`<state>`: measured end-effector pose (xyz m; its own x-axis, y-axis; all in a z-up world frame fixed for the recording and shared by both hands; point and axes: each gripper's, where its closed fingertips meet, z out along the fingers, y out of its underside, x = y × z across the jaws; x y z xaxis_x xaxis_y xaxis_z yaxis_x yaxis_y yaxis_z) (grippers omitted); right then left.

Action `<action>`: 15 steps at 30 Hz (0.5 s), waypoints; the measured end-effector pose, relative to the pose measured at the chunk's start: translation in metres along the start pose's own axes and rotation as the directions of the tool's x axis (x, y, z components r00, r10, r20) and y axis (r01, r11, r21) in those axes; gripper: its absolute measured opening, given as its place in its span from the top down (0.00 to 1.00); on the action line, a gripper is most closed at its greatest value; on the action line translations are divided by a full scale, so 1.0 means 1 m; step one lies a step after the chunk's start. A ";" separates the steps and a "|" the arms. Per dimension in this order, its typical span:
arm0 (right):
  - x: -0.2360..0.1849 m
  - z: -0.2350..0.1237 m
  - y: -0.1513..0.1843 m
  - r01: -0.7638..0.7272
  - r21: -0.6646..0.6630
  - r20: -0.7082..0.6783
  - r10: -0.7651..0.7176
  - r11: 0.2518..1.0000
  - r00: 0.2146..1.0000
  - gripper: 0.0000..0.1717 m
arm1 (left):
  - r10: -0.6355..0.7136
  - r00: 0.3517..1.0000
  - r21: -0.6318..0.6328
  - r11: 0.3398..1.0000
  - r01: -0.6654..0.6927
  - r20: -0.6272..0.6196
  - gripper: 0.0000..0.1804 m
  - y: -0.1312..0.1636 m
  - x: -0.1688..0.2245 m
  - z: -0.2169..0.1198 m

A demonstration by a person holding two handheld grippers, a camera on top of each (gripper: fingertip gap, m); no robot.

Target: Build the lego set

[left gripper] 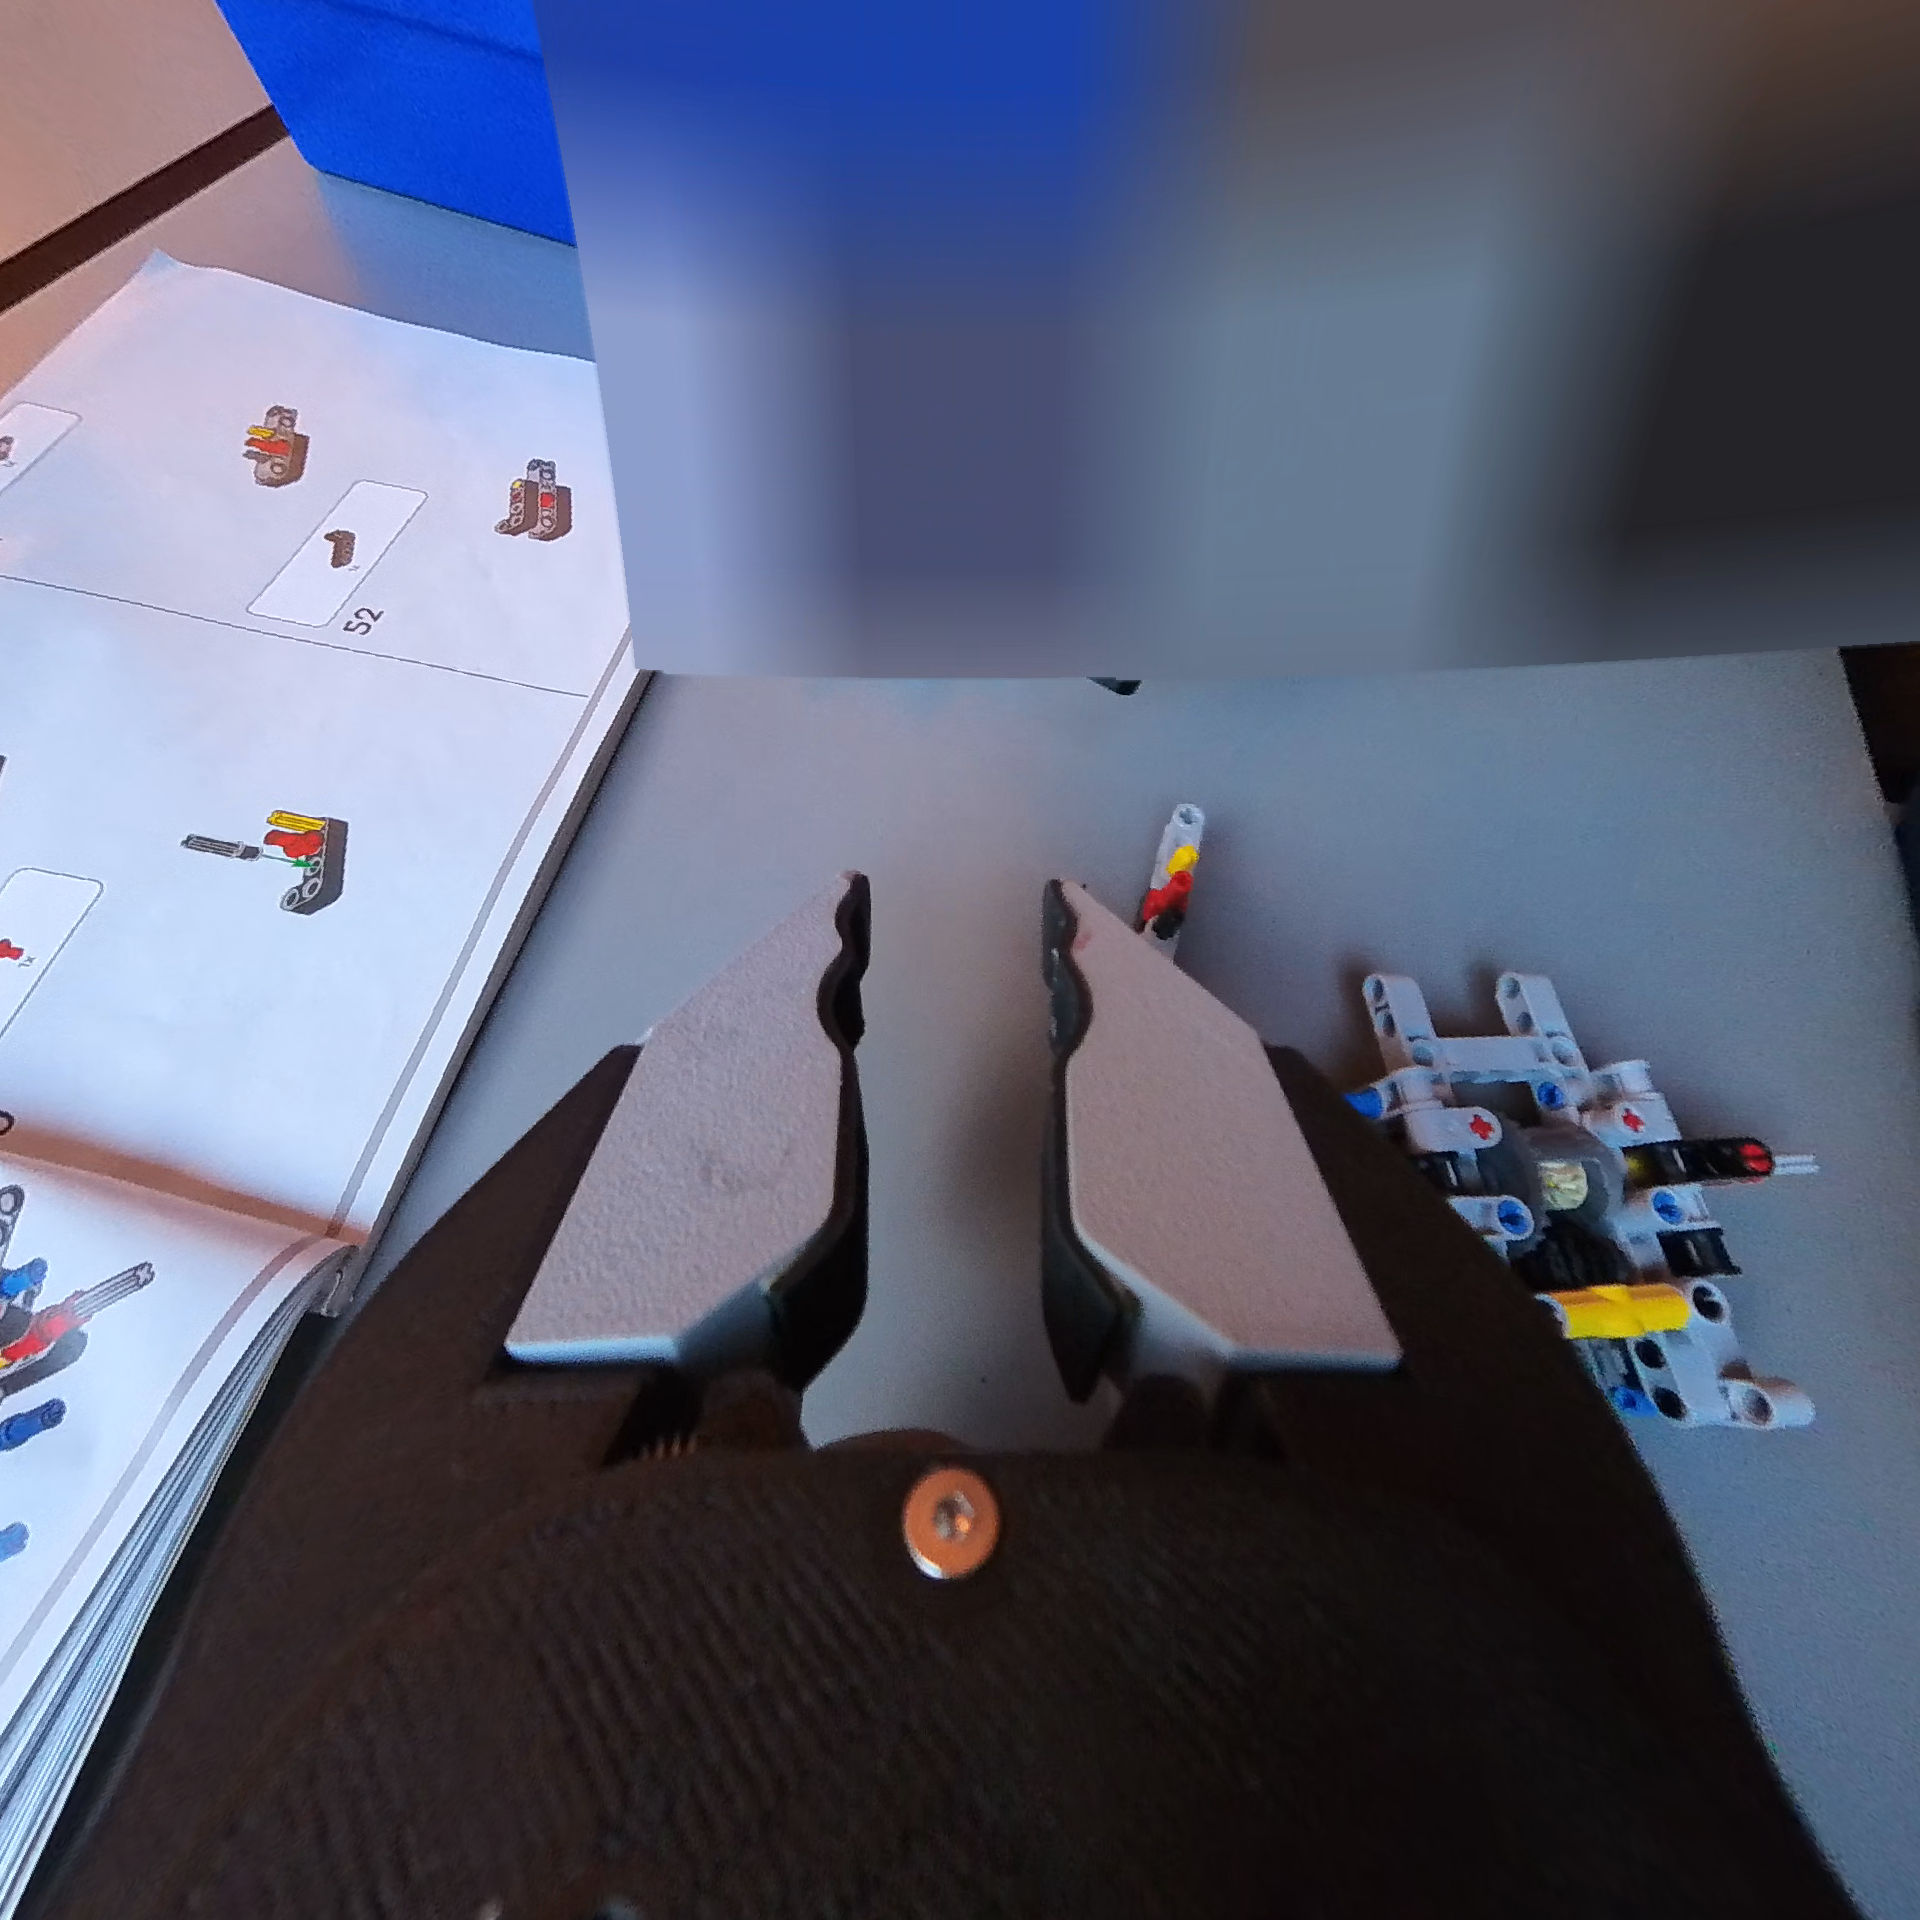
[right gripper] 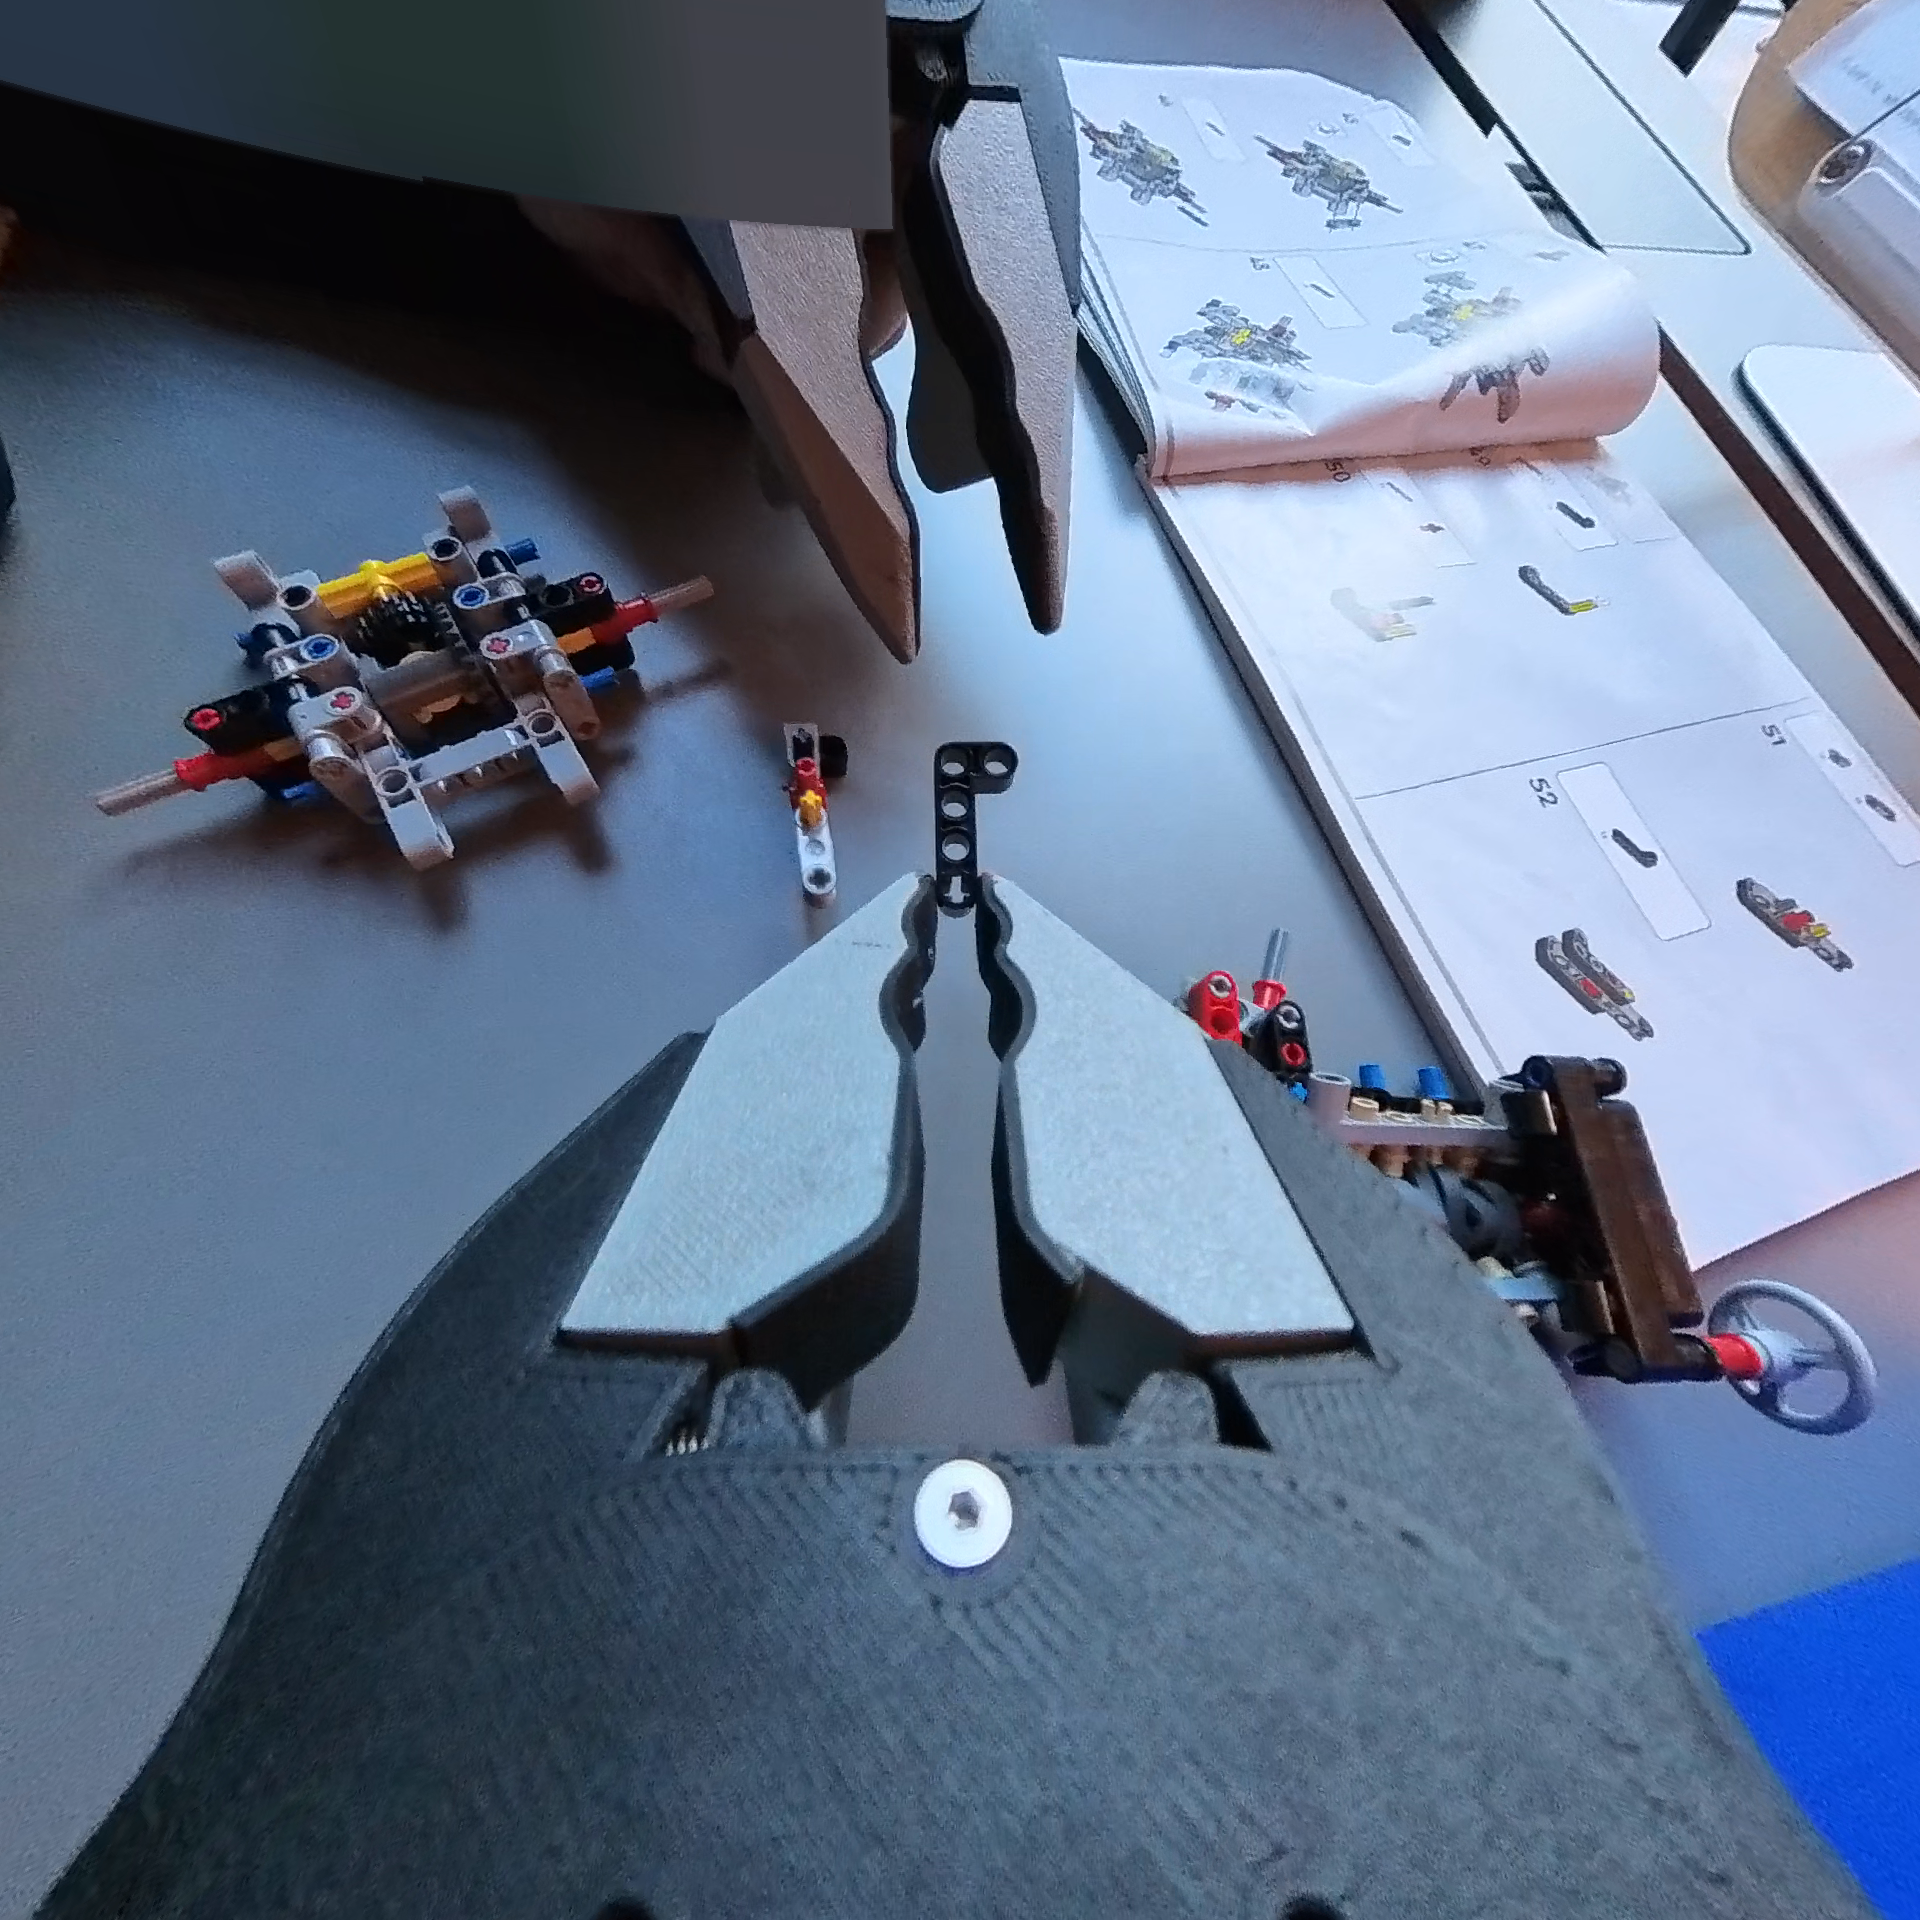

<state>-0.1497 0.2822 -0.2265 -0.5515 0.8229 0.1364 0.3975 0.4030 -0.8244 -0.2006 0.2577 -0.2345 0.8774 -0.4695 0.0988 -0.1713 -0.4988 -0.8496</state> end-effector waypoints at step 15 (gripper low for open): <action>0.000 0.001 0.002 -0.021 0.003 0.016 0.021 1.000 1.000 0.98 | 0.006 1.000 -0.011 1.000 -0.006 -0.005 0.83 0.001 0.001 0.001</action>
<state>-0.1493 0.2826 -0.2285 -0.5551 0.8244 0.1104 0.4067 0.3848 -0.8286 -0.1991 0.2571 -0.2360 0.8738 -0.4766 0.0963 -0.1816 -0.5037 -0.8446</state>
